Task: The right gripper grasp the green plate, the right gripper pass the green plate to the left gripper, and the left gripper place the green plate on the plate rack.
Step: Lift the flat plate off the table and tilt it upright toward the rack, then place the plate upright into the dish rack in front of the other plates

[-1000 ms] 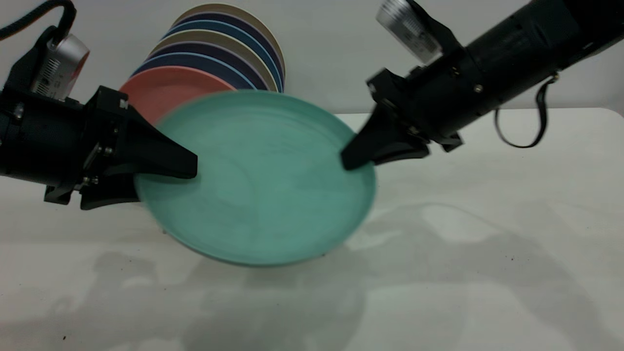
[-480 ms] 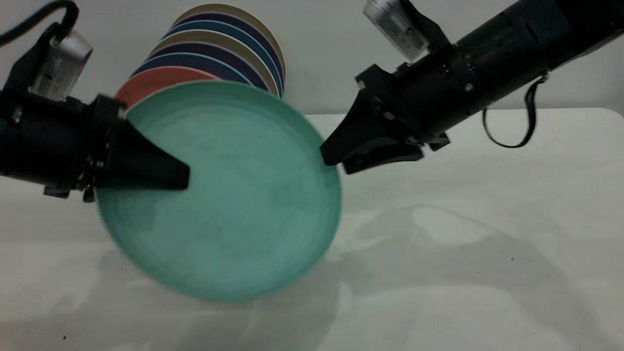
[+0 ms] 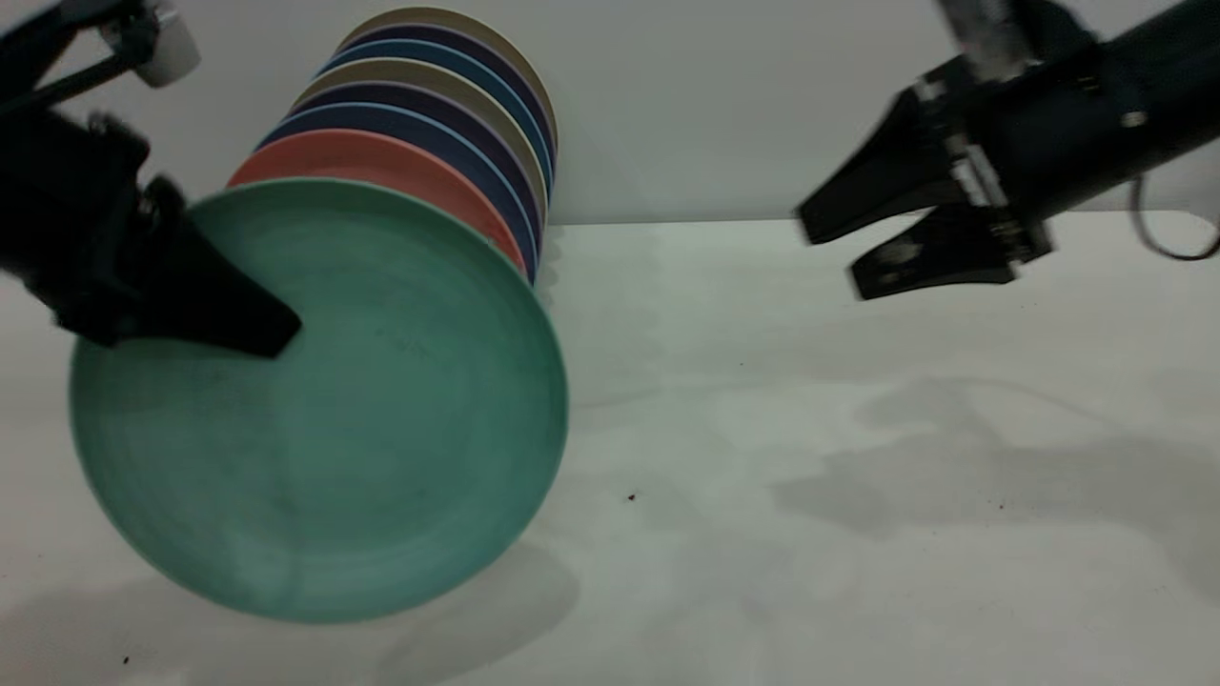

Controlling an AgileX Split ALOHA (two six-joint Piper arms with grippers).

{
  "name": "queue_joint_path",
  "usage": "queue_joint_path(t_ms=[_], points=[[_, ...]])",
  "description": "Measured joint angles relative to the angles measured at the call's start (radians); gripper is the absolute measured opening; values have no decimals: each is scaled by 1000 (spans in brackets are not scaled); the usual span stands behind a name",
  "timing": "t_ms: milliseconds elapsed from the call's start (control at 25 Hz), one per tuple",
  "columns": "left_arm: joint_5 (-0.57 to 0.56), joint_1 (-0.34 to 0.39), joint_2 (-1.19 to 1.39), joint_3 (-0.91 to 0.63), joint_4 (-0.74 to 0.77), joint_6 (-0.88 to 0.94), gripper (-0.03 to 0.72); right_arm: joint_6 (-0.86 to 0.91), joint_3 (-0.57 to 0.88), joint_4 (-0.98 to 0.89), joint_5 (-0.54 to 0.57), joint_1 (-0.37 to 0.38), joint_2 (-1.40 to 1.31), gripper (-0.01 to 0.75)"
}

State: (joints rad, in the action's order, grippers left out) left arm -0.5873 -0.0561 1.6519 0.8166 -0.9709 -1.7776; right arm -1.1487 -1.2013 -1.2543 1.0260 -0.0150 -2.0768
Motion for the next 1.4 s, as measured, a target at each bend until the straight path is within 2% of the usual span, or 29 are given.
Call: queue_joint_path(t_ms=[240, 520, 800, 1400], points=[[-106, -74, -2, 186, 325, -18, 137, 17, 0, 65, 7, 82, 2, 570], [-80, -81, -2, 363, 562, 84, 137, 24, 0, 103, -15, 106, 2, 553], [77, -81, -2, 415, 575, 83, 137, 24, 0, 111, -51, 106, 3, 552], [144, -99, 59, 417, 528, -9, 137, 24, 0, 116, -59, 106, 3, 552]])
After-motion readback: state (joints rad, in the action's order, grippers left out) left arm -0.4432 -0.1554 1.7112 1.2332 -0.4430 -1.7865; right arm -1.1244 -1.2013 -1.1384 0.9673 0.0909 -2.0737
